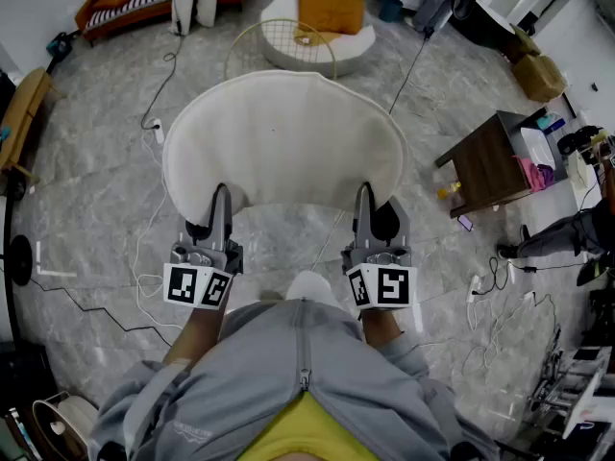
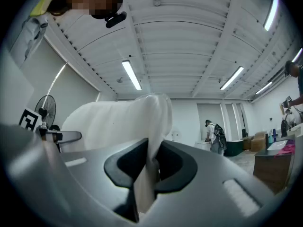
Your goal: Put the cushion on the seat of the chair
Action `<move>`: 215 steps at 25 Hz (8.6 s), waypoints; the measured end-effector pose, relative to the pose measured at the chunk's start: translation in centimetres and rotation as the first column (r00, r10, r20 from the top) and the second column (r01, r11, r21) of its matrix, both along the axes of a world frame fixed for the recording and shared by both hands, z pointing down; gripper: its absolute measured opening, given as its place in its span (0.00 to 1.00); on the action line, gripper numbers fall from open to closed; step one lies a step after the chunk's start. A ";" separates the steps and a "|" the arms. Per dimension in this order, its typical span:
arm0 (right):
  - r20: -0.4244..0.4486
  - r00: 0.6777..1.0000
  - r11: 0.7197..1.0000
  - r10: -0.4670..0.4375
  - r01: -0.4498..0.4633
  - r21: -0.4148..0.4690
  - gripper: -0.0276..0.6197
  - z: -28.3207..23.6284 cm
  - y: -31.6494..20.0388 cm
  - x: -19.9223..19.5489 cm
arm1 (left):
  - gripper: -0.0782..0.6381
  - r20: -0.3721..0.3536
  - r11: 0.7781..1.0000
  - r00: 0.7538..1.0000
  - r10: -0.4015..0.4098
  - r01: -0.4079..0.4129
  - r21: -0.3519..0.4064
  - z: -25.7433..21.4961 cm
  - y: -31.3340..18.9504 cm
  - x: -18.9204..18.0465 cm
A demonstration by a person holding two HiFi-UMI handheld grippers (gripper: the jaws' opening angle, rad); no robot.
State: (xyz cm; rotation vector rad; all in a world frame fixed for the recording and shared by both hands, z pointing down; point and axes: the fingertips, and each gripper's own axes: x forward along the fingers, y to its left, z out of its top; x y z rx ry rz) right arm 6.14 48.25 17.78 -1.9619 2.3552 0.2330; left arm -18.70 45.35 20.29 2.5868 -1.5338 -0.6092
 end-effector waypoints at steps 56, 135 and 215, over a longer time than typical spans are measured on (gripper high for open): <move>0.056 0.986 0.984 -0.159 0.163 -0.074 0.13 6.7 -51.7 6.2 | 0.20 0.113 0.987 0.984 -0.137 0.145 -0.067 5.6 -48.0 5.9; 0.000 0.999 0.557 -0.039 0.021 -0.830 0.14 59.6 -73.8 8.9 | 0.21 0.029 0.536 0.998 0.064 -0.010 -0.844 59.4 -69.9 8.4; -0.064 0.992 0.968 -0.113 0.096 -0.230 0.04 9.4 -70.9 2.7 | 0.12 0.338 0.959 0.939 -0.061 0.149 -0.241 7.8 -69.2 9.0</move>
